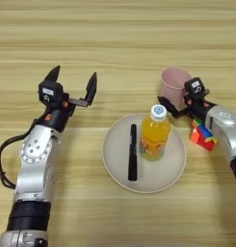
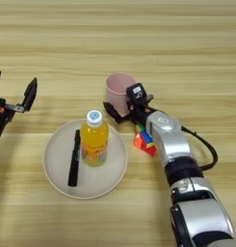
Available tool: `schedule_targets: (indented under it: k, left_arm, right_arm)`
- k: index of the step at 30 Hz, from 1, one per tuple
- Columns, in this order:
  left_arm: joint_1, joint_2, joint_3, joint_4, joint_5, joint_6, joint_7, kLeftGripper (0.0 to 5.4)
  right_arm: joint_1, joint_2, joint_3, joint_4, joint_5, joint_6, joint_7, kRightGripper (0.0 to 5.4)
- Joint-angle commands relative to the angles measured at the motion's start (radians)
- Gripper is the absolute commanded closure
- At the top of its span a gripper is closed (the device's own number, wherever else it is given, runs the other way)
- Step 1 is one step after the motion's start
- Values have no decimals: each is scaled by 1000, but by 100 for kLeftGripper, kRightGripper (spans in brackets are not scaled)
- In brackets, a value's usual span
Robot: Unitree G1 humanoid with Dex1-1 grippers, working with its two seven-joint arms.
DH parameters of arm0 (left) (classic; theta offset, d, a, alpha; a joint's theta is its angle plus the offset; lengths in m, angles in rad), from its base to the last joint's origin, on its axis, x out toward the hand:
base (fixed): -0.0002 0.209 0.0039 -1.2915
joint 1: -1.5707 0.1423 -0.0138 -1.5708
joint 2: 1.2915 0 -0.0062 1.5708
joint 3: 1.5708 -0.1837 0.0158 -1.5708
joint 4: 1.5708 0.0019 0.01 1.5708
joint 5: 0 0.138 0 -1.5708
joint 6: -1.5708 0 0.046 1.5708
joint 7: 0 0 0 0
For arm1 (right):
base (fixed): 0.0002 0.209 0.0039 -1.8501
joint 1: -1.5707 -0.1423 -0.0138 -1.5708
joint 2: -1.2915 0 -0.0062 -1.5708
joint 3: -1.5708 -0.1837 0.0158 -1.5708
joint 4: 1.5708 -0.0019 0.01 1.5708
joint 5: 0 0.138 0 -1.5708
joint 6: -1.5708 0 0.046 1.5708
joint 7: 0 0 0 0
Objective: Move the objects on the table
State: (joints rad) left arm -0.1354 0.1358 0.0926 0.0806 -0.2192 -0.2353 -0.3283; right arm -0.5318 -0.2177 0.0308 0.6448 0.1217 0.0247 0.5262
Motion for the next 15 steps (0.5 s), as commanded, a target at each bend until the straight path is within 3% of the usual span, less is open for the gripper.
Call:
schedule_targets:
  k: [1,11,15]
  left_arm:
    - [6,3,-5,-4,8,-3,0,0]
    - [5,2,-5,-1,9,-4,1,0]
    - [5,0,-6,0,10,-5,2,0]
  right_arm:
    - [-22,12,-1,9,-10,-18,-4,2]
    - [-21,15,-7,5,-6,-36,9,106]
    - [-20,11,-11,2,-3,-41,13,116]
